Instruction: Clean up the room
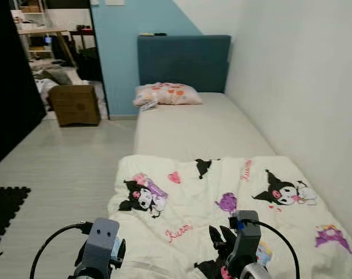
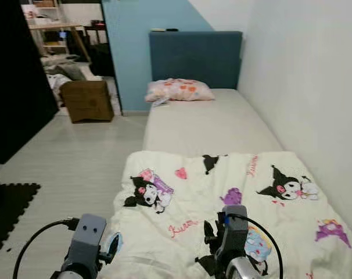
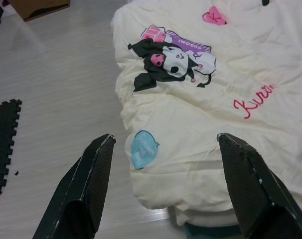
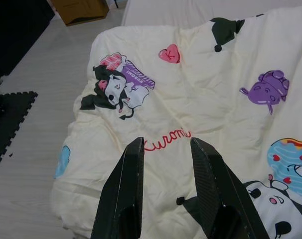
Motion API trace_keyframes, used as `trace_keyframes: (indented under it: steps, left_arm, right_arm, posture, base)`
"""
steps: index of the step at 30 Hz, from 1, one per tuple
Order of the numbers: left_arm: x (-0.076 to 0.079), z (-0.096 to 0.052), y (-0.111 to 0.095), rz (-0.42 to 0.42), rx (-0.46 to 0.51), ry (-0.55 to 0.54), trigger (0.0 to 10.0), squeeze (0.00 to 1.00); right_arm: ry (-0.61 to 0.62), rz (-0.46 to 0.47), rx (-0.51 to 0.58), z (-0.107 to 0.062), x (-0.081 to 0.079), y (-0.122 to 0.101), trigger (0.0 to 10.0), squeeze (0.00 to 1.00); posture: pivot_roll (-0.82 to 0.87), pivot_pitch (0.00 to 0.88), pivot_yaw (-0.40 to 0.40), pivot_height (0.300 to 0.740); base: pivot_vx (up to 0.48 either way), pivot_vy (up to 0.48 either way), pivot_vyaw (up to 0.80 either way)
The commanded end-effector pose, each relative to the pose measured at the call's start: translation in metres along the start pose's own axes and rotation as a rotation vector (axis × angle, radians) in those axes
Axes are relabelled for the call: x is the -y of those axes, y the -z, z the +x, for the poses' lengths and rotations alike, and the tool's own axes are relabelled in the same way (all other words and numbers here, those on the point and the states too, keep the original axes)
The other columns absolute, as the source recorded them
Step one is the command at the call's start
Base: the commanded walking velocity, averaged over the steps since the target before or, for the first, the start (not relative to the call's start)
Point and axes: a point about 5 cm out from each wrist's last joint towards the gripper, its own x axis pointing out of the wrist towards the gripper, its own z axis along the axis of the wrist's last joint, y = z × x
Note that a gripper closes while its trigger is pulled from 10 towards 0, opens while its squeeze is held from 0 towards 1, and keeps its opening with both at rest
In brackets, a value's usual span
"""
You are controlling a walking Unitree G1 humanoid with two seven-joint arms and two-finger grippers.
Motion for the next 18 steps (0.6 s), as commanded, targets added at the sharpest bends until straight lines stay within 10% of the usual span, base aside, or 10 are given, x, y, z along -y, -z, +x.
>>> trace_keyframes:
  steps: [1, 18]
  left_arm:
    - [-0.0045, -0.0019, 0.0071, -0.032, -0.035, -0.028, 10.0, 0.0]
    - [-0.005, -0.0004, 0.0069, -0.067, -0.009, -0.052, 10.0, 0.0]
  right_arm:
    - [-0.006, 0.002, -0.007, -0.0006, -0.0025, 0.0025, 10.0, 0.0]
    - [-0.008, -0.011, -0.003, -0.0017, 0.0008, -0.0003, 10.0, 0.0]
  posture:
    - [0.04, 0.181, -0.019, 0.74]
    - [0.03, 0.173, -0.029, 0.74]
  base:
    - [0.0, 0.0, 0.0]
    - [0.0, -0.085, 0.0]
